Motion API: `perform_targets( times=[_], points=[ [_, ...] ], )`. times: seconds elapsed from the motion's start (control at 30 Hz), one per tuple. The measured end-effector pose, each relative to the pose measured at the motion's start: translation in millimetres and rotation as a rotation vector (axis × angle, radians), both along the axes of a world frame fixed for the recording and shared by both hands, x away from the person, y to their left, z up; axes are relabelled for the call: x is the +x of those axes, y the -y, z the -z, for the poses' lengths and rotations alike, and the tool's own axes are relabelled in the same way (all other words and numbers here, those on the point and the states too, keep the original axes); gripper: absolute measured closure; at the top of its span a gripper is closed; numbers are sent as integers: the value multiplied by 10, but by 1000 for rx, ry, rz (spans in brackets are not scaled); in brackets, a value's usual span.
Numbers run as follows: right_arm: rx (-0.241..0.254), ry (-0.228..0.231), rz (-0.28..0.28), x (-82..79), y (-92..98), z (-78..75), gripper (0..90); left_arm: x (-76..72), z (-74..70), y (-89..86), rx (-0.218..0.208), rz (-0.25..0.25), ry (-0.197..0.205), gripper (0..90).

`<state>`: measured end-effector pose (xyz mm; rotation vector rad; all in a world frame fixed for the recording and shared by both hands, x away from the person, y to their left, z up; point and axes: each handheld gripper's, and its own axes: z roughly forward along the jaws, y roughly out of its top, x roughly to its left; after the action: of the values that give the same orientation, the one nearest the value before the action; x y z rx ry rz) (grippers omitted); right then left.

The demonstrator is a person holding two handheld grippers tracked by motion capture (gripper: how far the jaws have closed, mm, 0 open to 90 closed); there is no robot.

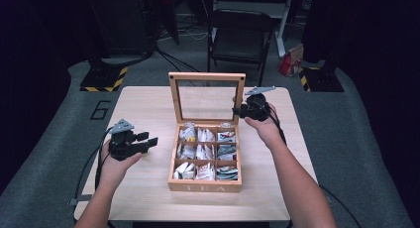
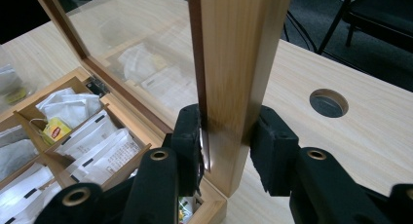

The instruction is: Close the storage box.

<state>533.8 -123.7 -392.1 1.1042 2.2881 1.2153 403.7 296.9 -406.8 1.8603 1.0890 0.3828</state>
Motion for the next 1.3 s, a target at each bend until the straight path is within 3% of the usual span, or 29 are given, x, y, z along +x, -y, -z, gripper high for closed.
perform_targets(
  times=[0.13, 0.27, 0.43, 0.57, 0.9, 1.3],
  points=[
    [30, 11, -10, -36, 39, 29, 650, 60, 9, 47, 13, 2, -6, 501],
    [22, 23, -24, -54, 45, 29, 648, 106, -8, 91, 31, 10, -3, 500],
    [20, 20, -22, -76, 40, 26, 645, 187, -48, 126, 17, 6, -3, 501],
    [14, 18, -21, -90, 36, 21, 642, 246, -110, 156, 30, 7, 5, 501],
    [11, 30, -33, -129, 43, 28, 635, 419, -282, 223, -10, 30, 21, 506],
    [25, 42, -43, -179, 63, 58, 621, 524, -429, 301, 14, 34, 55, 514]
  ],
)
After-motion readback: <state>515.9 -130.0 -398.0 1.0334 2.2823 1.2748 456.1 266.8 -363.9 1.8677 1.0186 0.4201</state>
